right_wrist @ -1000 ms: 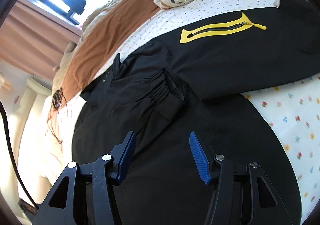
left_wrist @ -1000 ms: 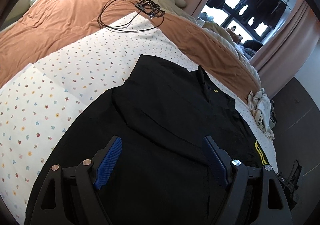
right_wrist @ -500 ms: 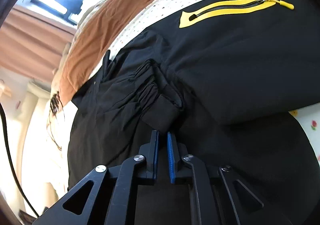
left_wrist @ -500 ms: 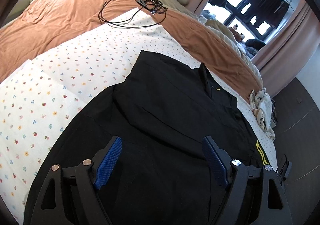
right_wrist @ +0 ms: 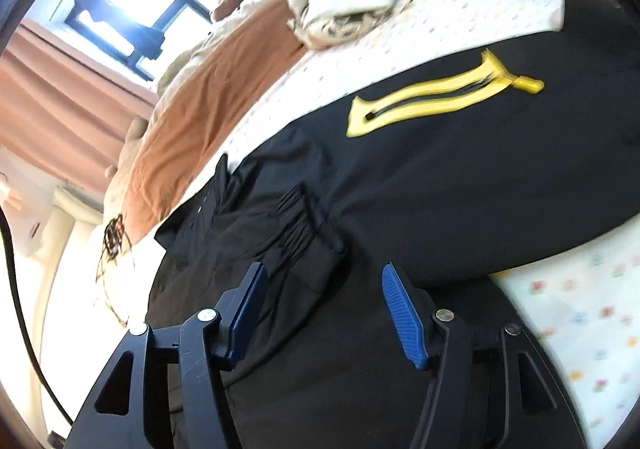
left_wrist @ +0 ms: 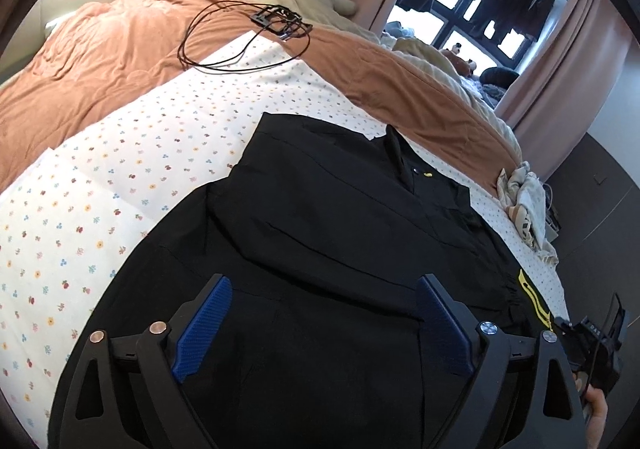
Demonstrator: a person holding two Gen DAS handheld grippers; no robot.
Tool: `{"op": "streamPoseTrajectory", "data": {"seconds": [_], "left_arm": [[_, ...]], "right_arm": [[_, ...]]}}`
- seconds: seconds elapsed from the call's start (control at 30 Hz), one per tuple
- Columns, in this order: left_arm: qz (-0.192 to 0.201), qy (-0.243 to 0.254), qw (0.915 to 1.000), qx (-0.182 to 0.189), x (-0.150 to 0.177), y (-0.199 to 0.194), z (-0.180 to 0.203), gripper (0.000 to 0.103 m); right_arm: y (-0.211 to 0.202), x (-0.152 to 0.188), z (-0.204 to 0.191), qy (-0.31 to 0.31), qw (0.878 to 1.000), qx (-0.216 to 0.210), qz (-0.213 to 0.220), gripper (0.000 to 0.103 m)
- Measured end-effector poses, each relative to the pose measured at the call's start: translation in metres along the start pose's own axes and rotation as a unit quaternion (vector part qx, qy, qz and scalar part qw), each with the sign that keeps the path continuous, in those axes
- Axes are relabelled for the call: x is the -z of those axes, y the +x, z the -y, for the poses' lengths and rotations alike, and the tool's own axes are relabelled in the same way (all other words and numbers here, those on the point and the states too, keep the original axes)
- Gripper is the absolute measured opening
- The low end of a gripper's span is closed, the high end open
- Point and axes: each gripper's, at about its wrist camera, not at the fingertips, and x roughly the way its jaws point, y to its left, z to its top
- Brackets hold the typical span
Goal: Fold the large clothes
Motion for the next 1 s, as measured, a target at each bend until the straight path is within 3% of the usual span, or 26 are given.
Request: {"op": "streamPoseTrajectory", "data": {"seconds": [0.27,0.6,0.73,0.83,0.9,0.97,1.0], "left_arm": [[0.011,-0.001,0.9998,0.015,-0.002,0.000,0.007,0.102],[-0.006,-0.008,0.9999,0.012,-0.001,0.010,0.005,0.102],[-0.010,-0.008,0.9998,0.015,-0.001,0.011,0.005,0.102],[-0.013,-0.009,0.9998,0.013,0.000,0.013,0.005,0.102],[-0.014,-0.012,0.9998,0.012,0.000,0.013,0.003,0.102],[-0.013,-0.017,0.9997,0.012,0.000,0.013,0.002,0.102],[-0.013,-0.019,0.9997,0.012,0.000,0.013,0.001,0.102]], "right_arm": [[-0.042,-0.011,0.063,0.047,0.997,0.061,0.026,0.060],[-0.069,-0.024,0.135,0.128,0.978,0.145,0.078,0.060],[-0.074,-0.029,0.164,0.174,0.969,0.145,0.093,0.060],[-0.070,-0.037,0.173,0.165,0.971,0.138,0.108,0.060],[-0.065,-0.040,0.172,0.145,0.972,0.143,0.113,0.055],[-0.064,-0.040,0.172,0.141,0.972,0.150,0.117,0.022],[-0.063,-0.040,0.174,0.146,0.973,0.138,0.114,0.013]]}}
